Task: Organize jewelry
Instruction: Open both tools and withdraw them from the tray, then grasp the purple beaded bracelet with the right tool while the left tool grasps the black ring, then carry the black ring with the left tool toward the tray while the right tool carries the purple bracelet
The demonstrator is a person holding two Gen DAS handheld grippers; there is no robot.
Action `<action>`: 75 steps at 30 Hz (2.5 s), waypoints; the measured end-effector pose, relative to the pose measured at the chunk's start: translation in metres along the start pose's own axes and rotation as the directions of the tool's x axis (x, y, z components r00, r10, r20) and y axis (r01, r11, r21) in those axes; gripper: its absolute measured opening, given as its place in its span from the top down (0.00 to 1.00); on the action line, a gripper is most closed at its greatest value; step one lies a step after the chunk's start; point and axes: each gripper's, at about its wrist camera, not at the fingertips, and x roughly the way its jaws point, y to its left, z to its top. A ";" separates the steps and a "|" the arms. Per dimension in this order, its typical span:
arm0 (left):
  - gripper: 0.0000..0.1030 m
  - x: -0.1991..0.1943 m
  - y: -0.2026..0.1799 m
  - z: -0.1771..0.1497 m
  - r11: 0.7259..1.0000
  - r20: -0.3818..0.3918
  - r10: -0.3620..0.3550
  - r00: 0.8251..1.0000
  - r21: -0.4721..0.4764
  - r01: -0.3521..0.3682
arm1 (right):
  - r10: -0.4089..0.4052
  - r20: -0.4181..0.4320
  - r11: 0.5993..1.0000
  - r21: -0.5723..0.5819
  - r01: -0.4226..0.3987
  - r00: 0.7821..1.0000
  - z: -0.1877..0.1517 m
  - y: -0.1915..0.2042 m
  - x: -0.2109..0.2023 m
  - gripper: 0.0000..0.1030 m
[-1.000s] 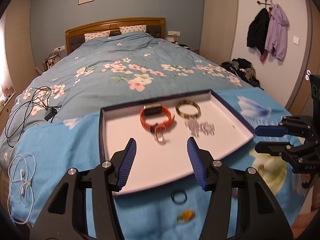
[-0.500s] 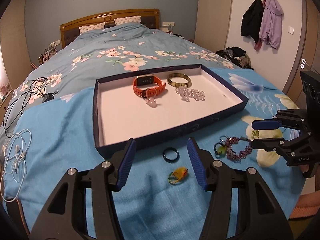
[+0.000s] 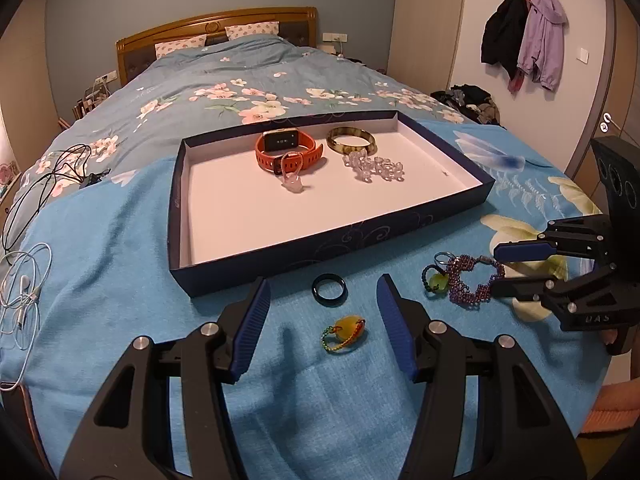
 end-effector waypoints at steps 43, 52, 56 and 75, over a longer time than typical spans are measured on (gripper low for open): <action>0.78 0.040 -0.001 0.008 1.000 -0.115 -0.006 0.993 0.005 0.006 | 0.059 0.236 0.997 0.031 -0.068 0.970 0.031 0.000 -0.053 0.95; 0.78 0.034 -0.005 0.007 1.000 -0.088 -0.001 0.996 0.015 0.002 | 0.060 0.243 0.997 0.041 -0.072 0.968 0.033 -0.005 -0.051 0.95; 0.78 0.026 -0.007 0.008 1.000 -0.067 -0.008 0.998 0.016 0.009 | 0.056 0.259 0.997 0.033 -0.066 0.964 0.038 -0.005 -0.054 0.95; 0.78 -0.003 -0.003 0.039 1.000 0.039 -0.020 0.999 0.004 0.020 | 0.033 0.314 0.999 -0.012 -0.031 0.949 0.073 -0.010 -0.055 0.95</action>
